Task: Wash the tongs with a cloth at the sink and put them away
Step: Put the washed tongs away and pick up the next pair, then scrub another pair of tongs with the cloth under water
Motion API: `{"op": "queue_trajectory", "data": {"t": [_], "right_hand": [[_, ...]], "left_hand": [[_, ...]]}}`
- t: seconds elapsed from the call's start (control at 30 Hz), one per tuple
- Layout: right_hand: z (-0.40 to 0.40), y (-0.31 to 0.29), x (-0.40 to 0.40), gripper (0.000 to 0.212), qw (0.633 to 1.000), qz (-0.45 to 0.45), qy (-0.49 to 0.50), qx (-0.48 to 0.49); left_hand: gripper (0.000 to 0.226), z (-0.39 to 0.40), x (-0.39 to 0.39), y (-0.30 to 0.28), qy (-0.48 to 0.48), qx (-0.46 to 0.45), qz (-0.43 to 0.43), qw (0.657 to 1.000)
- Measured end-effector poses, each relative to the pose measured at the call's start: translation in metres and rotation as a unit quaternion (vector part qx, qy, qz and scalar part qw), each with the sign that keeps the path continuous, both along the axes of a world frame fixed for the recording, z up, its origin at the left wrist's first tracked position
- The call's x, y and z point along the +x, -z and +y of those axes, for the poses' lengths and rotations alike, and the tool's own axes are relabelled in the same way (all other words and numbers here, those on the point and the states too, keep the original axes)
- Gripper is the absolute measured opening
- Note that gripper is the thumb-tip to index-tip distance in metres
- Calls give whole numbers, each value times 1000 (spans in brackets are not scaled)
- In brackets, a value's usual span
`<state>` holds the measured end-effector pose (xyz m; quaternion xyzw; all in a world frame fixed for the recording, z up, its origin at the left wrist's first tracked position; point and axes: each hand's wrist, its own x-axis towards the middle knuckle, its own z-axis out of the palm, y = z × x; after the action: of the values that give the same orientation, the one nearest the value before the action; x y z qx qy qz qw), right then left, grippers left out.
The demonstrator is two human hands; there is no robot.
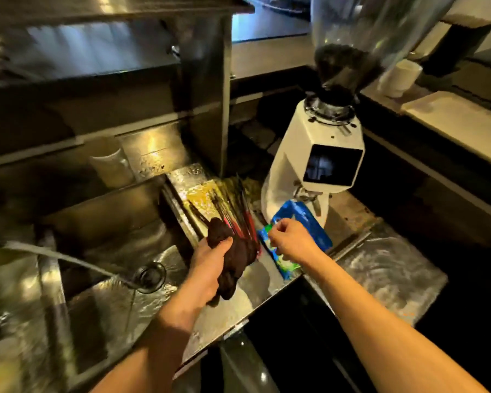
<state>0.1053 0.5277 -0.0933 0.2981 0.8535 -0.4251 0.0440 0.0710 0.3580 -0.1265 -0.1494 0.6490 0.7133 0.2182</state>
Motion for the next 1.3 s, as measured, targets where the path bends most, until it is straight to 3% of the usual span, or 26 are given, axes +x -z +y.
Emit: {"op": "queue_trajectory", "data": {"t": [0.27, 0.47, 0.63, 0.8, 0.97, 1.07, 1.2, 1.3], "right_hand": [[-23, 53, -57, 23, 990, -68, -86, 84], [-23, 94, -98, 49, 949, -105, -177, 239], [-20, 107, -111, 44, 922, -123, -235, 282], [-11, 92, -118, 32, 942, -125, -213, 227], [-4, 62, -121, 41, 958, -73, -199, 193], [-7, 44, -118, 50, 964, -90, -177, 179], [-34, 23, -115, 45, 975, -73, -192, 83], [-67, 11, -114, 34, 978, -24, -205, -23]], "left_hand": [[7, -26, -32, 28, -18, -3, -21, 1000], [11, -22, -42, 49, -43, -74, -48, 995], [5, -16, -48, 61, -115, -116, -102, 981], [27, -14, -50, 64, -137, -83, -91, 983], [33, -26, -50, 50, -146, -38, -78, 985], [34, -39, -50, 44, -156, -44, -75, 984], [20, -79, -47, 34, -185, -31, -57, 981], [33, -119, -48, 32, -233, -15, -50, 971]]}}
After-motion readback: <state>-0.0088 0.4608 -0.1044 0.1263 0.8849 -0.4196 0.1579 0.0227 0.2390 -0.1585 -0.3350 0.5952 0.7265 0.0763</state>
